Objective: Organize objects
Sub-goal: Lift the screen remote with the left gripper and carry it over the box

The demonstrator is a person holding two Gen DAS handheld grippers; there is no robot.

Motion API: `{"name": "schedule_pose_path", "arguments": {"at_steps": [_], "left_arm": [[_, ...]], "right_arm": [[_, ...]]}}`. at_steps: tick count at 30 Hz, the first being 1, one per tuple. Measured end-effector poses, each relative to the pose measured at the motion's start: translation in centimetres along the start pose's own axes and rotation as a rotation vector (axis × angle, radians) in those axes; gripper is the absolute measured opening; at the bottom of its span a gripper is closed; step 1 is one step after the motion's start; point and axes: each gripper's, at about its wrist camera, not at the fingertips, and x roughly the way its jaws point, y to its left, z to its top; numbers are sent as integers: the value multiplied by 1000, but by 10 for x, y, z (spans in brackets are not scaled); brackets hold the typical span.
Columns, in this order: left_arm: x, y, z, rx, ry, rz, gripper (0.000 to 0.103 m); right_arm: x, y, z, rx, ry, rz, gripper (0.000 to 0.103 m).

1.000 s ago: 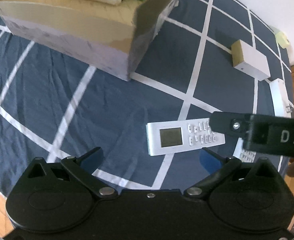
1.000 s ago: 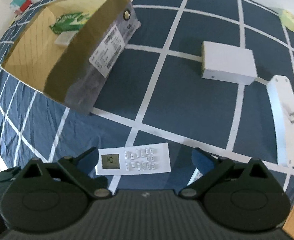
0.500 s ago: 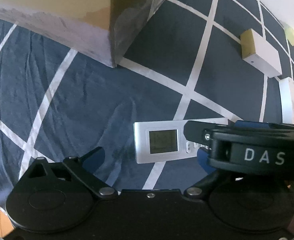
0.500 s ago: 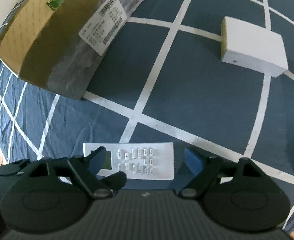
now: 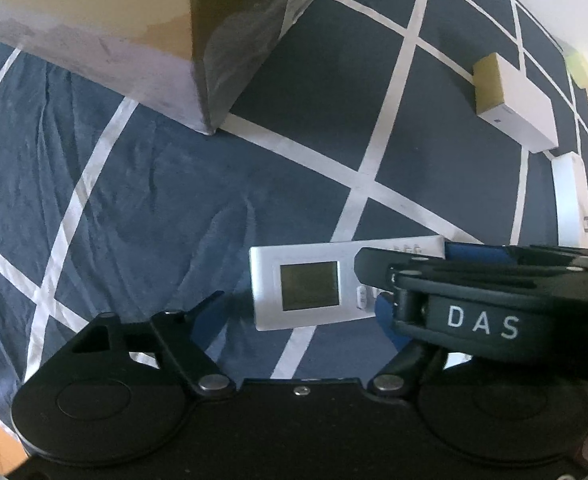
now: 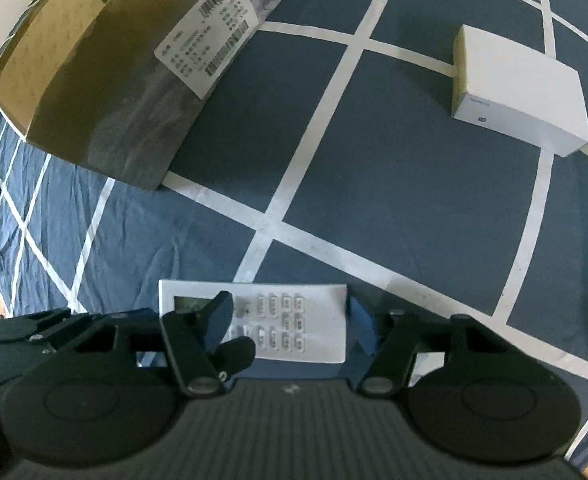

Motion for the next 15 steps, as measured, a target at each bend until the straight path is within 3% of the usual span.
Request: {"name": "schedule_pose_path", "arguments": {"at_steps": [2, 15], "left_arm": [[-1, 0, 0, -8, 5, -25, 67], [-11, -6, -2, 16, -24, 2, 66]], "right_arm": [[0, -2, 0, 6, 1, 8, 62], [-6, -5, -5, 15, -17, 30, 61]]}}
